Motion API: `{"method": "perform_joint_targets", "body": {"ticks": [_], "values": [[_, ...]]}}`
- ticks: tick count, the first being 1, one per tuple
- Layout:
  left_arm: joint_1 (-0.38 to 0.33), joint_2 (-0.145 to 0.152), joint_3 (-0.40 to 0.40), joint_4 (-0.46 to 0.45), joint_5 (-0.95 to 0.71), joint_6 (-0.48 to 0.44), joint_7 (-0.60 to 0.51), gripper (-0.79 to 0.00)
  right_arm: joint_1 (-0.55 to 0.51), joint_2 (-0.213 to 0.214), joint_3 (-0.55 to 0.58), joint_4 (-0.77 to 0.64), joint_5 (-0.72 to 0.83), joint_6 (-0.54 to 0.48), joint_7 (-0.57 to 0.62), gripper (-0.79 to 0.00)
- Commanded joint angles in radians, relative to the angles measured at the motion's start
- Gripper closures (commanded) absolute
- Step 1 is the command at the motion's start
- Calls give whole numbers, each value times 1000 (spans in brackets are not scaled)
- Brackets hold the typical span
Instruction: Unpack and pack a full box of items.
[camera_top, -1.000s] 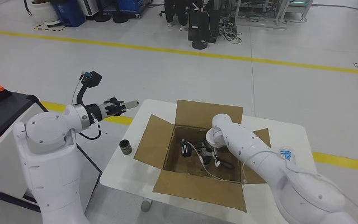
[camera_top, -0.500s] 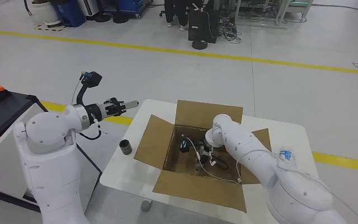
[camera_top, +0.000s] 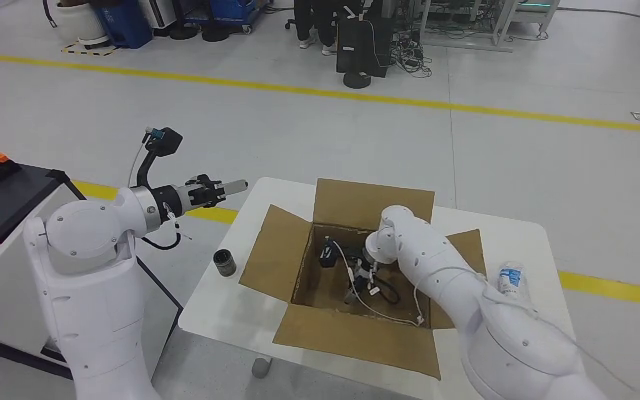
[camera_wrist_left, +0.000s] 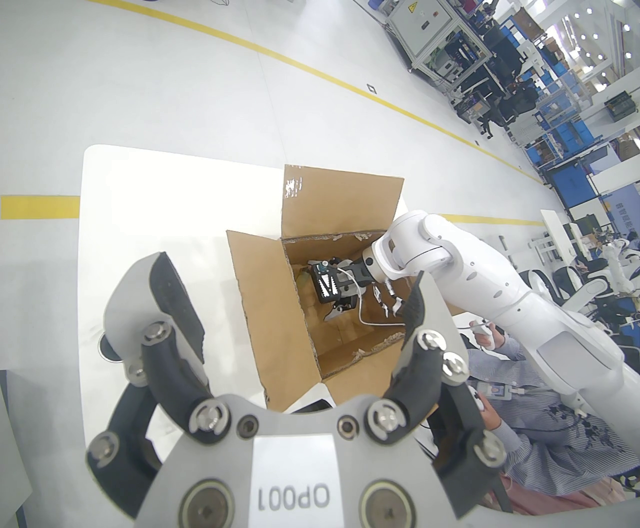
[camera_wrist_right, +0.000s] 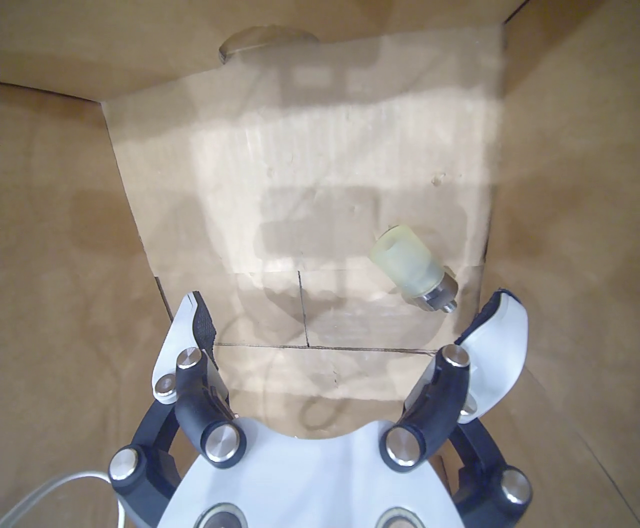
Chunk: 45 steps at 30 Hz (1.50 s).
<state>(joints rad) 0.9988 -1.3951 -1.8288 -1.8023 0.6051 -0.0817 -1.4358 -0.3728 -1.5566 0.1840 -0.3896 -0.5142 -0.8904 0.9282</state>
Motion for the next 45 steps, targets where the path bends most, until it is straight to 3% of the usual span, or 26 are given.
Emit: {"method": "perform_joint_targets", "body": {"ticks": [1, 14, 25, 34, 39, 45], "values": [[0, 0, 0, 0, 0, 0, 0, -785, 1, -7, -2, 6, -10, 2, -6, -785], [0, 0, 0, 0, 0, 0, 0, -785, -11, -37, -13, 81, -148, -75, -215, -785], [0, 0, 0, 0, 0, 0, 0, -785, -30, -59, -14, 107, -172, -122, -245, -785], [0, 0, 0, 0, 0, 0, 0, -785, -46, -4, -14, 6, -257, -122, -410, -785], [0, 0, 0, 0, 0, 0, 0, -785, -33, 30, -14, -32, -303, -122, -389, -785], [0, 0, 0, 0, 0, 0, 0, -785, -26, 40, -14, -43, -299, -122, -378, -785]]}}
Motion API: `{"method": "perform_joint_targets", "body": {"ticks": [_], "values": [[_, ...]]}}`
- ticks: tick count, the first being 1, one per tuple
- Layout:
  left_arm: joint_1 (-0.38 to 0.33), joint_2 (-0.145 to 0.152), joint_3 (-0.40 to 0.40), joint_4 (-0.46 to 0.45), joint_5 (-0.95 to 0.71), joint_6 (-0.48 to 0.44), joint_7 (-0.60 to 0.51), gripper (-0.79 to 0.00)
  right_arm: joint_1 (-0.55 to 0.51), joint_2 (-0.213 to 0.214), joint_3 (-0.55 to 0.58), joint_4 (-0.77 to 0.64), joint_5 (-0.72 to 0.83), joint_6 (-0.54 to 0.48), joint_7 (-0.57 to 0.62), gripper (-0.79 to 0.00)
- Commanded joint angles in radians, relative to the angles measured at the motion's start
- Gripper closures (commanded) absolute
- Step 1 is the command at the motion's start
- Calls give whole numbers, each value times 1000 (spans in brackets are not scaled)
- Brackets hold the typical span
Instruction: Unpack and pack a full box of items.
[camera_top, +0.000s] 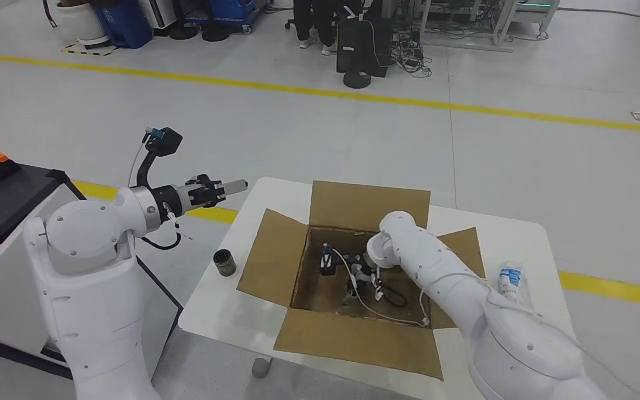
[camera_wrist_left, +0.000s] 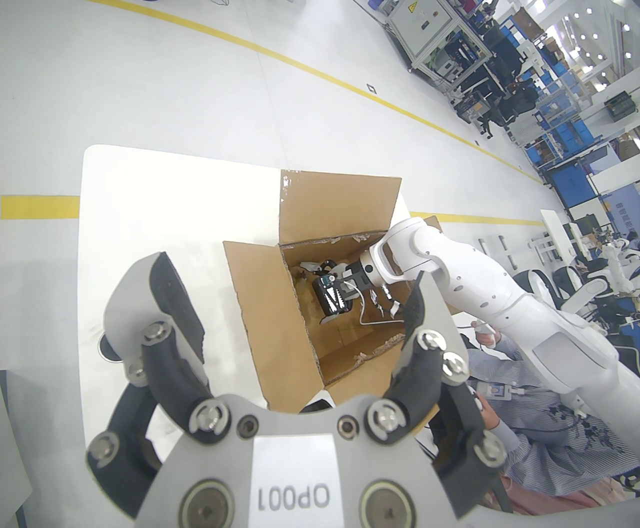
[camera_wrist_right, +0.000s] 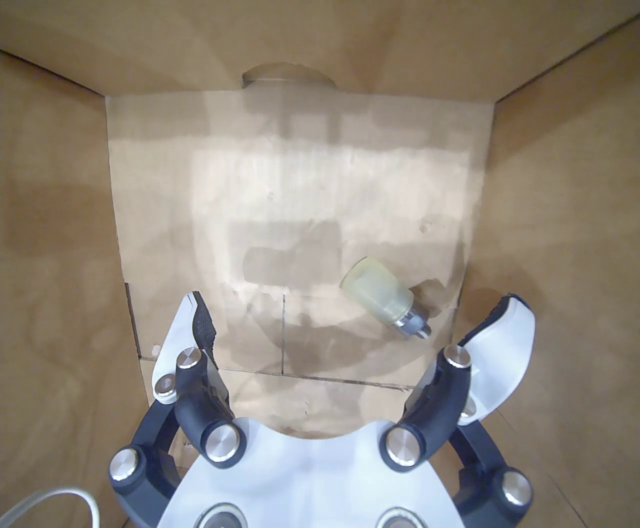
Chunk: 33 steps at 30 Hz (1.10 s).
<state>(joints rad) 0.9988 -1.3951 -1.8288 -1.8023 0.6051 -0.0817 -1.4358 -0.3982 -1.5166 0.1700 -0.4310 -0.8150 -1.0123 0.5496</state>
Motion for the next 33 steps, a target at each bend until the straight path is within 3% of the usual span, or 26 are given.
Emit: {"method": "perform_joint_targets", "body": {"ticks": [1, 9, 16, 26, 30, 33], "values": [[0, 0, 0, 0, 0, 0, 0, -785, -2, -1, 0, -1, 1, 0, 6, -785], [0, 0, 0, 0, 0, 0, 0, -785, -33, -9, 0, -27, 15, 0, 34, -785], [0, 0, 0, 0, 0, 0, 0, -785, -38, 3, 0, -52, 75, 0, 139, -785], [0, 0, 0, 0, 0, 0, 0, -785, 10, 42, 2, -170, -174, 6, 98, -785], [0, 0, 0, 0, 0, 0, 0, -785, 18, 35, 0, -217, -146, 0, 258, -785], [0, 0, 0, 0, 0, 0, 0, -785, 7, 21, 0, -244, -217, 0, 259, -785]]}}
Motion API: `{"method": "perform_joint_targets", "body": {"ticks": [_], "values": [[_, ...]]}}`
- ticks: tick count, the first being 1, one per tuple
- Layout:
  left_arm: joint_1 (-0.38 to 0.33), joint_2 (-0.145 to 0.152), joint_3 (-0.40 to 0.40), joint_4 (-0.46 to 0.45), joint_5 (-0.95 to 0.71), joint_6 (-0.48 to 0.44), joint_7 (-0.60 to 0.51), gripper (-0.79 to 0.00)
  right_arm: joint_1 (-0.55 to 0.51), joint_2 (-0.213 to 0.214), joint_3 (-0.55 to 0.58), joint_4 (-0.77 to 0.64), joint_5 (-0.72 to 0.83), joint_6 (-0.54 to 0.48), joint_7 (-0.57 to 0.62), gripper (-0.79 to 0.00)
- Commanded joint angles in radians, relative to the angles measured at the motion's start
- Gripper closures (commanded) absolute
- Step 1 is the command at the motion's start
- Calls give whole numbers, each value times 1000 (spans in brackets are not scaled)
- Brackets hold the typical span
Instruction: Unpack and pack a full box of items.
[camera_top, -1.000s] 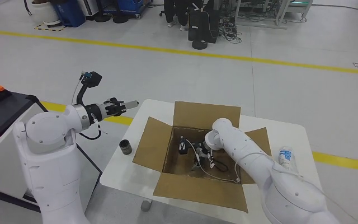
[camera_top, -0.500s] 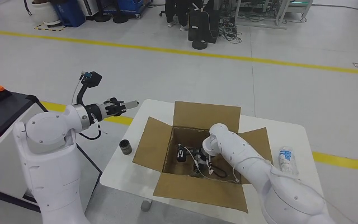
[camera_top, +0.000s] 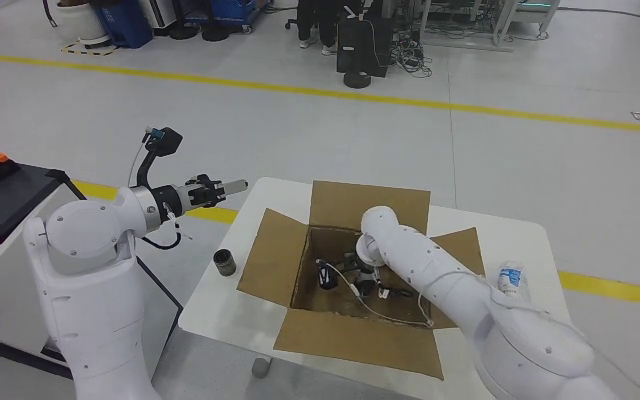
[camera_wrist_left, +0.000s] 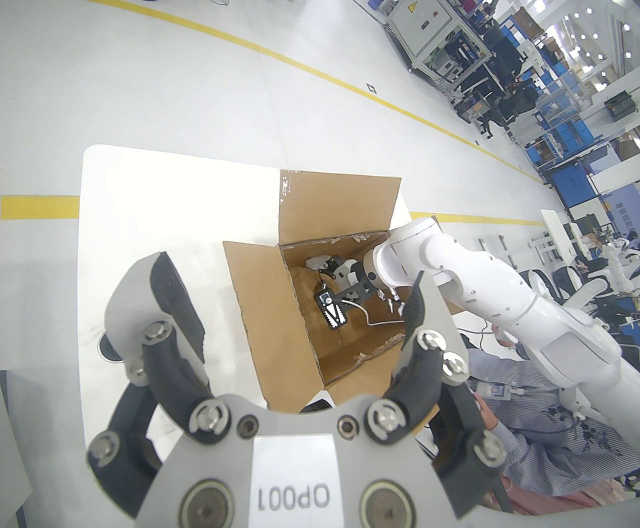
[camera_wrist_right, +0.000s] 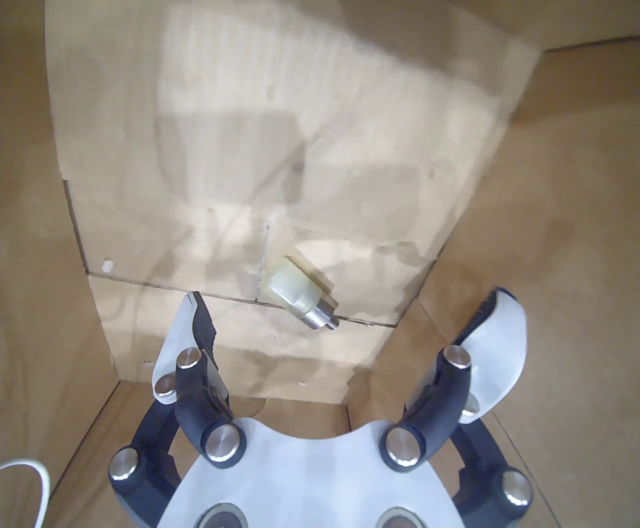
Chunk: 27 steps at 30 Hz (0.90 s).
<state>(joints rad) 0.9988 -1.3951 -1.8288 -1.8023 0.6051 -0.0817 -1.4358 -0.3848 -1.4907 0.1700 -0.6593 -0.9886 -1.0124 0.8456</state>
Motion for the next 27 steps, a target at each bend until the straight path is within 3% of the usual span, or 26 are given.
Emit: {"method": "perform_joint_targets", "body": {"ticks": [1, 12, 27], "values": [[0, 0, 0, 0, 0, 0, 0, -785, -14, -10, 0, -17, -82, 0, -37, -785], [0, 0, 0, 0, 0, 0, 0, -785, -45, -76, 0, -5, -222, 0, -37, -785], [0, 0, 0, 0, 0, 0, 0, -785, -30, -59, 0, -43, -194, 0, -37, -785]]}}
